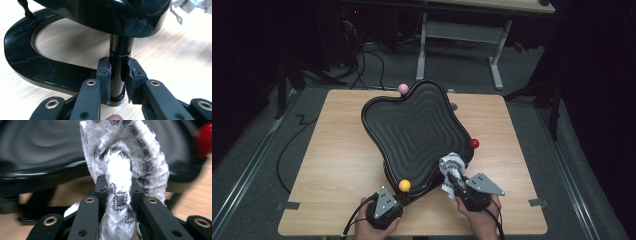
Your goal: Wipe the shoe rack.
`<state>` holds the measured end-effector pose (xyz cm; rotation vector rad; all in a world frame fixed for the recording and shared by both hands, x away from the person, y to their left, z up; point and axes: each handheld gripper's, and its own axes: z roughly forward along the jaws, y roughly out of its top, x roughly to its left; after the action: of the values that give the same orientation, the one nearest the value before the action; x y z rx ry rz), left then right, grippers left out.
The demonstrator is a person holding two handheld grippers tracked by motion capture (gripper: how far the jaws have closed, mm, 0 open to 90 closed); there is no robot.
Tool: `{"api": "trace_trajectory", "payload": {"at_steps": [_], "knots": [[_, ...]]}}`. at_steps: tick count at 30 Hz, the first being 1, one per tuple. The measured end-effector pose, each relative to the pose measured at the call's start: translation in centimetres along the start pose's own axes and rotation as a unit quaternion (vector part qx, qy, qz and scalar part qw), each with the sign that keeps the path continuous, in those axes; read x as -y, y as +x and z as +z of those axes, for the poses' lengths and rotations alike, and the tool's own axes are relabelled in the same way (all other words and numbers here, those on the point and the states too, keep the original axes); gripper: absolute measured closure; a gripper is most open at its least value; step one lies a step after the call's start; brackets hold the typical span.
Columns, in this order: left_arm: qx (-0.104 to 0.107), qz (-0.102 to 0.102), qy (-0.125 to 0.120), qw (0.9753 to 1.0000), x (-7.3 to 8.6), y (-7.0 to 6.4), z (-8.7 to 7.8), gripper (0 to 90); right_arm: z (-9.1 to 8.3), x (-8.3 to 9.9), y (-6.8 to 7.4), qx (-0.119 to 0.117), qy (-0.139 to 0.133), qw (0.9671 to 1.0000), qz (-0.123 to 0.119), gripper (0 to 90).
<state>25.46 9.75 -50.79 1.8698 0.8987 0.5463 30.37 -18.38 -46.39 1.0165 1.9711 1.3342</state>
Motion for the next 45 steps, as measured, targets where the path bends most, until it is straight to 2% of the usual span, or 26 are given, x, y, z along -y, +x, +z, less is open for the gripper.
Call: {"api": "trace_trajectory", "payload": {"at_steps": [3, 7, 10, 13, 16, 24, 29, 33, 34, 36, 39, 45], "knots": [[0.001, 0.000, 0.000, 1.0000, 0.0, 0.0, 0.0, 74.9, -0.4, 0.1, -1.4, 0.022, -0.004, 0.9997, 0.013, 75.3], [0.000, 0.000, 0.000, 1.0000, 0.0, 0.0, 0.0, 74.9, -0.8, 0.2, -2.5, 0.059, -0.007, 0.9980, 0.021, 75.1], [0.001, 0.001, 0.000, 1.0000, 0.0, 0.0, 0.0, 74.8, -1.0, 0.5, -3.9, 0.081, -0.004, 0.9956, 0.047, 75.0], [0.001, 0.001, -0.001, 1.0000, 0.0, 0.0, 0.0, 74.9, -0.9, 0.9, -4.8, 0.084, 0.001, 0.9943, 0.066, 75.0], [0.001, 0.001, 0.000, 1.0000, 0.0, 0.0, 0.0, 74.8, -0.8, 1.2, -5.0, 0.081, 0.002, 0.9943, 0.070, 75.0], [0.001, 0.001, -0.001, 1.0000, 0.0, 0.0, 0.0, 74.9, -0.6, 1.3, -2.8, 0.063, -0.002, 0.9968, 0.050, 74.8], [0.002, 0.002, -0.001, 1.0000, 0.0, 0.0, 0.1, 74.9, 0.0, 1.3, -0.5, 0.029, 0.001, 0.9994, 0.020, 74.5], [0.002, 0.003, -0.001, 1.0000, 0.0, 0.0, 0.1, 74.9, 0.8, 1.4, 1.3, 0.003, 0.007, 1.0000, -0.001, 73.9], [0.003, 0.004, -0.001, 1.0000, 0.0, 0.0, 0.1, 75.0, 0.9, 1.4, 1.8, 0.000, 0.007, 0.9999, -0.009, 73.8], [0.003, 0.004, -0.001, 1.0000, 0.0, 0.0, 0.1, 75.0, 1.0, 1.4, 2.1, 0.011, 0.006, 0.9997, -0.023, 73.9], [0.004, 0.004, -0.001, 1.0000, 0.0, 0.0, 0.1, 74.9, 0.6, 1.2, 0.9, 0.033, -0.001, 0.9994, -0.008, 74.1], [0.006, 0.006, -0.001, 1.0000, 0.0, 0.1, 0.0, 74.9, -0.3, 1.0, -2.7, 0.068, -0.014, 0.9970, 0.032, 74.4]]}}
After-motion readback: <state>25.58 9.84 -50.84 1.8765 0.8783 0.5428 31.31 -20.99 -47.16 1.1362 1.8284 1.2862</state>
